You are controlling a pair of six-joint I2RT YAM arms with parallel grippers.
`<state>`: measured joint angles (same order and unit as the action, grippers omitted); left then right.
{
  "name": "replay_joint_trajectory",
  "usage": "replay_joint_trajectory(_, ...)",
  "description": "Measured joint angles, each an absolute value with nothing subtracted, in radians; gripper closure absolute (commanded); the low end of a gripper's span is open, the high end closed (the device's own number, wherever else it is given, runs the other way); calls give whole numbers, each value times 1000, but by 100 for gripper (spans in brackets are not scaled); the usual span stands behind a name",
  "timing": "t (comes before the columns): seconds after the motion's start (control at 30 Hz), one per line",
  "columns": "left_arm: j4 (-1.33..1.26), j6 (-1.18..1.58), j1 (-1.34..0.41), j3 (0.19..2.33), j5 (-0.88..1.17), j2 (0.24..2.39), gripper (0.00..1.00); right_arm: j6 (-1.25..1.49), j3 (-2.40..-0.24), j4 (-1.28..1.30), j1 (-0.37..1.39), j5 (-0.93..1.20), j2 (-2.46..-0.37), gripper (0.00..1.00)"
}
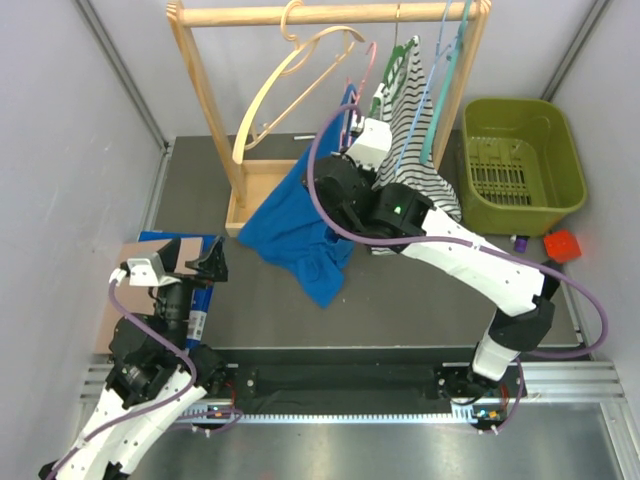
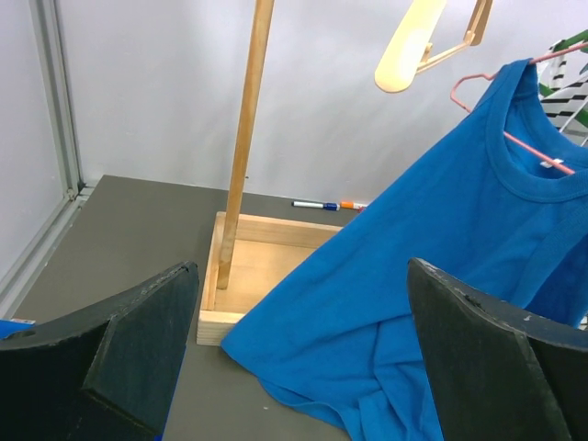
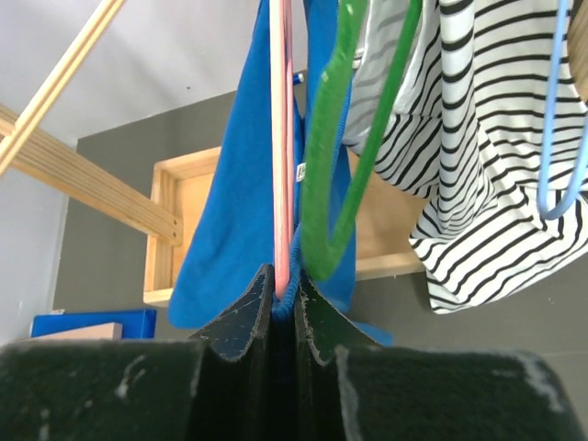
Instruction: Place the tank top on the hanger
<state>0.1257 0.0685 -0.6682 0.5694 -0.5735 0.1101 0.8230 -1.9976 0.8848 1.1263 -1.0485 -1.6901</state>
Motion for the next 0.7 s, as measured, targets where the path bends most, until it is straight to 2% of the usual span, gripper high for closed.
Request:
replay_joint_trajectory(0.4,120,64,-712,553,-591,50,1,765,-2185,920,1106,-1063,-1760,100)
replay_joint_trajectory(0.7,96,48,-743,533,-619,28,1,648,-2208,894,1066,-1051,-1778,100)
